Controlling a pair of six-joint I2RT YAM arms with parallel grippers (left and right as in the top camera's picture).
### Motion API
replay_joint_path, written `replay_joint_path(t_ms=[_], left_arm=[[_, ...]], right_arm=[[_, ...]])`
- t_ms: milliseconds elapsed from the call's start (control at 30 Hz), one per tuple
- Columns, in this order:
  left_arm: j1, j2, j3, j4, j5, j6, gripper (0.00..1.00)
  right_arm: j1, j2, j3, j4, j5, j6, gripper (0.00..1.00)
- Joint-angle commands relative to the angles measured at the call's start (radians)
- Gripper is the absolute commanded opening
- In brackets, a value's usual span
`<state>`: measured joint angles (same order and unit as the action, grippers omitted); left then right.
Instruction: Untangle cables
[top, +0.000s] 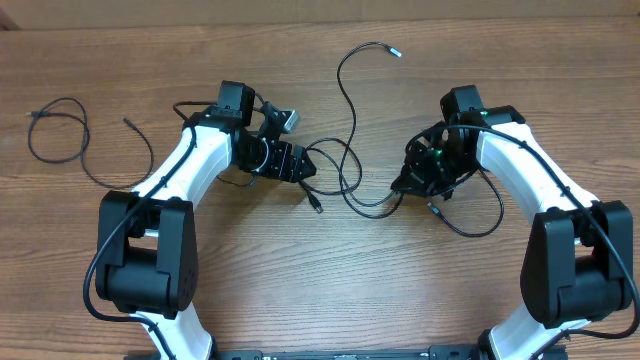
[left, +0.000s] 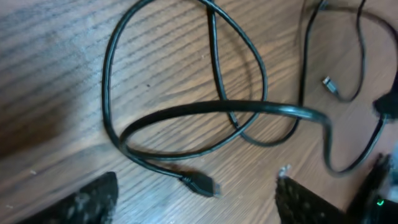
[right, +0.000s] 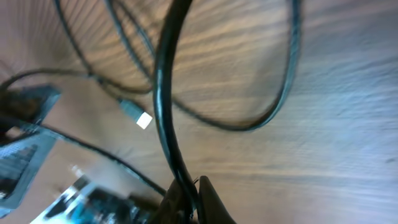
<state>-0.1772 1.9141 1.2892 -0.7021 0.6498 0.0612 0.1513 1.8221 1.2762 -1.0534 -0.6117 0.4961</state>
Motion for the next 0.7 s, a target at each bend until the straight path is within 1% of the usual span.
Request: replay_joint_path(t_ms=[0, 67, 167, 233, 300, 367, 433, 533, 600, 667], left_arm=[[-0.003, 0.010, -0.006, 0.004, 0.106, -0.062, 0.83], [-0.003, 0.010, -0.006, 0.010, 0.166, -0.070, 0.84], [-0.003, 0.010, -0.006, 0.030, 0.248, -0.095, 0.89], [-0.003, 0.010, -0.006, 0.046, 0.257, -0.128, 0.91], [-0.003, 0.010, -0.006, 0.050, 0.255, -0.130, 0.95], [-0.003, 0.010, -0.006, 0.047, 0.231, -0.130, 0.99], [-0.003, 0.010, -0.006, 0.043, 0.202, -0.130, 1.00], [-0.008, 0.010, -0.006, 0.029, 0.145, -0.137, 1.00], [-0.010, 0.010, -0.006, 0.024, 0.111, -0.137, 0.97], [-0.013, 0.010, -0.010, 0.023, 0.074, -0.149, 0.97]], right_arm=[[-0.002, -0.032, 0.020, 0.000, -0.100, -0.008, 0.04], [-0.002, -0.032, 0.020, 0.008, -0.096, -0.007, 0.04], [0.005, -0.032, 0.019, 0.029, -0.072, -0.007, 0.04], [0.014, -0.032, 0.019, 0.042, -0.017, 0.010, 0.04], [0.026, -0.032, 0.019, 0.042, 0.024, 0.054, 0.04], [0.043, -0.032, 0.019, 0.053, 0.027, 0.110, 0.04], [0.064, -0.032, 0.019, 0.080, 0.026, 0.148, 0.04], [0.111, -0.032, 0.019, 0.159, 0.042, 0.151, 0.04], [0.151, -0.032, 0.019, 0.209, 0.103, 0.151, 0.04], [0.205, -0.032, 0.019, 0.262, 0.209, 0.151, 0.04]])
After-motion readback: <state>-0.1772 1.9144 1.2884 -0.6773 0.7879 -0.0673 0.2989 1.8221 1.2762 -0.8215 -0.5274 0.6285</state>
